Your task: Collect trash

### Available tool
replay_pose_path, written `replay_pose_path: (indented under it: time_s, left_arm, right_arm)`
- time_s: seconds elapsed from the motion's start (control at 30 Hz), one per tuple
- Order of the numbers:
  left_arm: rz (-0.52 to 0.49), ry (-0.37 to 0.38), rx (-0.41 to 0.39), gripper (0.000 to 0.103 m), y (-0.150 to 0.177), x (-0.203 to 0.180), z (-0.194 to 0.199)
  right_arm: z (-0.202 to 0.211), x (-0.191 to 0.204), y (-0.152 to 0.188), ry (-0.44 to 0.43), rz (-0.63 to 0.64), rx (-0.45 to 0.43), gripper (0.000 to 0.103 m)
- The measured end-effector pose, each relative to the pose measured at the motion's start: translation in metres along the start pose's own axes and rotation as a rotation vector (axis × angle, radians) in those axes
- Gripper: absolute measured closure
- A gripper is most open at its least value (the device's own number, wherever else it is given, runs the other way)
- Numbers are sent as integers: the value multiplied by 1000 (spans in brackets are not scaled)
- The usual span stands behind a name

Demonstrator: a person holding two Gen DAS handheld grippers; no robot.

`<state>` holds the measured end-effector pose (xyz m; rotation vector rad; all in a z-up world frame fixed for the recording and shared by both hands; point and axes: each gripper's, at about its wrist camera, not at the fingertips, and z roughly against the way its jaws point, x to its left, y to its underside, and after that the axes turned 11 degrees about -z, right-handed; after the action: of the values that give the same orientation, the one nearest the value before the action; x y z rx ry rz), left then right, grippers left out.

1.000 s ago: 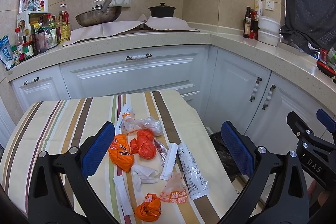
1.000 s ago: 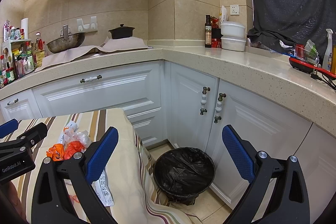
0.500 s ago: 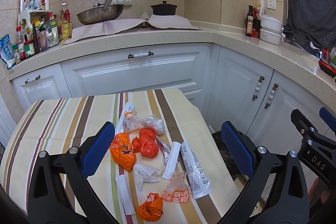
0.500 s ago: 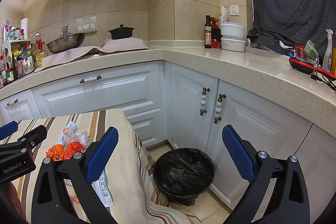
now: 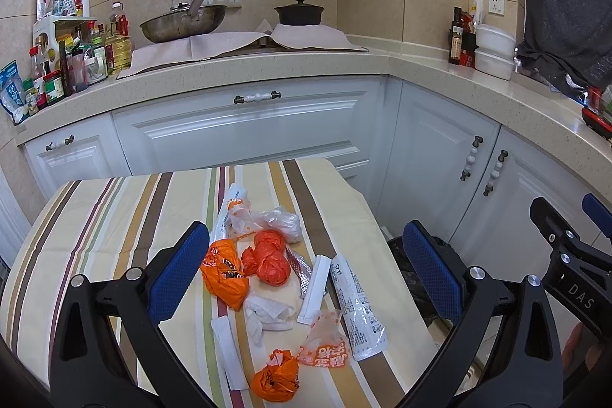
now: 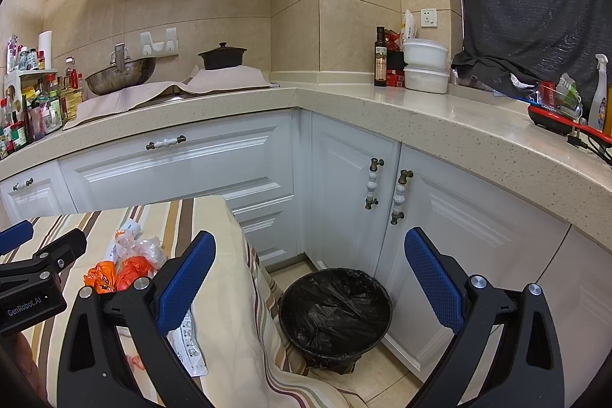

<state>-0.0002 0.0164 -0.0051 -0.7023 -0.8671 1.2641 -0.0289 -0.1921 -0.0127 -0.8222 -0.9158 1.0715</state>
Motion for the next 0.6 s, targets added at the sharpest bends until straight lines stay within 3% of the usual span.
replay_pose_path:
  time_s: [0.6]
  left_arm:
    - [-1, 2, 5, 4, 1, -2, 0]
  right_arm:
    - [-1, 1, 1, -1, 1, 2, 7]
